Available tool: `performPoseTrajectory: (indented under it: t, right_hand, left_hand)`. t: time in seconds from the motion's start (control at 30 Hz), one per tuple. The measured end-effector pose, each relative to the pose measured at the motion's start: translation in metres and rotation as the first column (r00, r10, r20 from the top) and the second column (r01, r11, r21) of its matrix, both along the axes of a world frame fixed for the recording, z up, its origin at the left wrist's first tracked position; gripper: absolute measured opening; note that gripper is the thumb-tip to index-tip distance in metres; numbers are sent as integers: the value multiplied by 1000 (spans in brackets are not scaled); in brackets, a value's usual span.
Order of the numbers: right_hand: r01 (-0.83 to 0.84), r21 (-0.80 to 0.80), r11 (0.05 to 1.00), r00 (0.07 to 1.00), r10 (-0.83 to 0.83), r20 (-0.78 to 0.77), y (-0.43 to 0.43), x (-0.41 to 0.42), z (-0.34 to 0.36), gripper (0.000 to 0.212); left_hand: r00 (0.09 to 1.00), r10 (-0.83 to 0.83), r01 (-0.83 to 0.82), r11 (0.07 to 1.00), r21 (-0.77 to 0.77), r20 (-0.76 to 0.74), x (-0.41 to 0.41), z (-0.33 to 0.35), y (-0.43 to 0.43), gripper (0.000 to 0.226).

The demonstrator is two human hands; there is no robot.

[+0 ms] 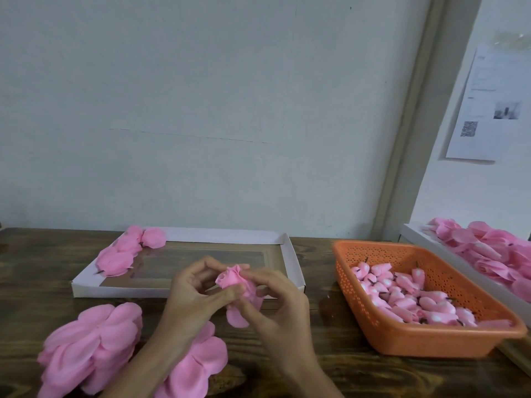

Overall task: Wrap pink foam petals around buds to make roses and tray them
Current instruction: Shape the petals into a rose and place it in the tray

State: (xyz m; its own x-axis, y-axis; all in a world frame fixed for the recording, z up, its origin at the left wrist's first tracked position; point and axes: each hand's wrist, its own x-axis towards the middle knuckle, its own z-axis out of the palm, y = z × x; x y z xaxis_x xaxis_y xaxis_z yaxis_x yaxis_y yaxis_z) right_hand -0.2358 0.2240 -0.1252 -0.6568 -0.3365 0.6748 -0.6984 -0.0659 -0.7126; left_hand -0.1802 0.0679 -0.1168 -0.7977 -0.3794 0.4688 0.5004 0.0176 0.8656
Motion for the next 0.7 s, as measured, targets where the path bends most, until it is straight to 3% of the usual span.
performPoseTrajectory:
  t: [0.17, 0.23, 0.33, 0.43, 0.6, 0.7]
  right_hand:
    - [38, 45, 998, 999, -36, -41, 4, -5, 1, 41]
    - [-67, 40, 997, 992, 62, 114, 6, -8, 5, 49]
    - [-168, 39, 985, 905, 138, 402, 11, -14, 10, 60]
    - [-208, 87, 974, 821, 126, 557, 16, -22, 14, 34]
    - [-208, -140, 968, 643, 243, 726, 18, -23, 14, 22]
    - [-123, -234, 965, 611, 259, 748, 17, -19, 14, 23]
  left_hand:
    - [1000, -14, 14, 1000, 8, 10, 0, 1, -5, 29]
    - [1000, 7, -7, 1000, 21, 13, 1, 2, -7, 24]
    - [999, 26, -27, 998, 50, 25, 1, 4, -10, 23]
    - [998, 47, -49, 997, 64, 28, -1, 1, -14, 34]
    - [998, 51, -53, 997, 50, 25, -1, 1, -16, 37]
    - [997, 62, -62, 998, 17, 40, 0, 2, -14, 40]
